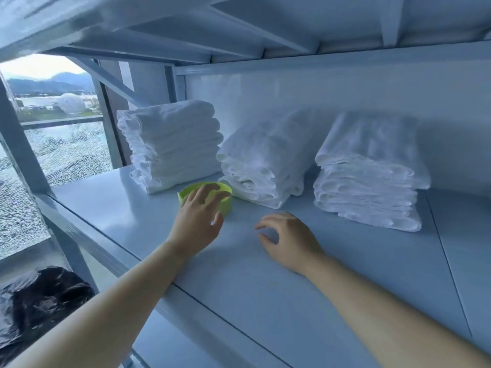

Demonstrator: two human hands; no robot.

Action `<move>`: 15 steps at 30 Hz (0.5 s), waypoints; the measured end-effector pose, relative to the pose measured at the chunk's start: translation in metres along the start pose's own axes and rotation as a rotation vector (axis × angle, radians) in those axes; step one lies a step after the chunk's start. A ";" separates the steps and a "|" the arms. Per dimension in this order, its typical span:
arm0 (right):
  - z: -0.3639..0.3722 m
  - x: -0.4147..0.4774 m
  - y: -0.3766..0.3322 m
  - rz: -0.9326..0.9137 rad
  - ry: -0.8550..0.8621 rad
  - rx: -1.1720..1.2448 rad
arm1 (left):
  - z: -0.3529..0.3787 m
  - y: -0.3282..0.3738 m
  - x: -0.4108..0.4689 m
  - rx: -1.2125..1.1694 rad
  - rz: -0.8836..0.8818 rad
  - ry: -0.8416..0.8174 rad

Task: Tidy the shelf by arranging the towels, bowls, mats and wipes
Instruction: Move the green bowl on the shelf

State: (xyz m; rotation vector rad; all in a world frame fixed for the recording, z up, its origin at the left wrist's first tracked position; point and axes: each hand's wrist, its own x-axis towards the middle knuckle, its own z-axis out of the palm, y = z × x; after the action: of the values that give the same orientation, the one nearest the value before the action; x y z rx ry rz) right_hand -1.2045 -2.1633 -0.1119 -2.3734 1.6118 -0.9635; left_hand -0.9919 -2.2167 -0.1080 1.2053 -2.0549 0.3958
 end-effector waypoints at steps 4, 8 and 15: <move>0.002 0.002 0.002 0.002 0.002 -0.003 | 0.006 -0.010 0.015 0.101 -0.143 -0.198; 0.002 0.001 0.004 0.010 0.008 -0.004 | 0.003 -0.006 0.015 0.115 -0.207 -0.305; -0.003 -0.001 0.002 0.022 0.026 -0.001 | -0.023 0.045 -0.001 0.131 -0.114 -0.381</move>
State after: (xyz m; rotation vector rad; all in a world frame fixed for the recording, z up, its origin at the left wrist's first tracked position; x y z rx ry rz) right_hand -1.2080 -2.1628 -0.1111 -2.3489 1.6441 -0.9937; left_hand -1.0206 -2.1793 -0.0892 1.5672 -2.2915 0.2635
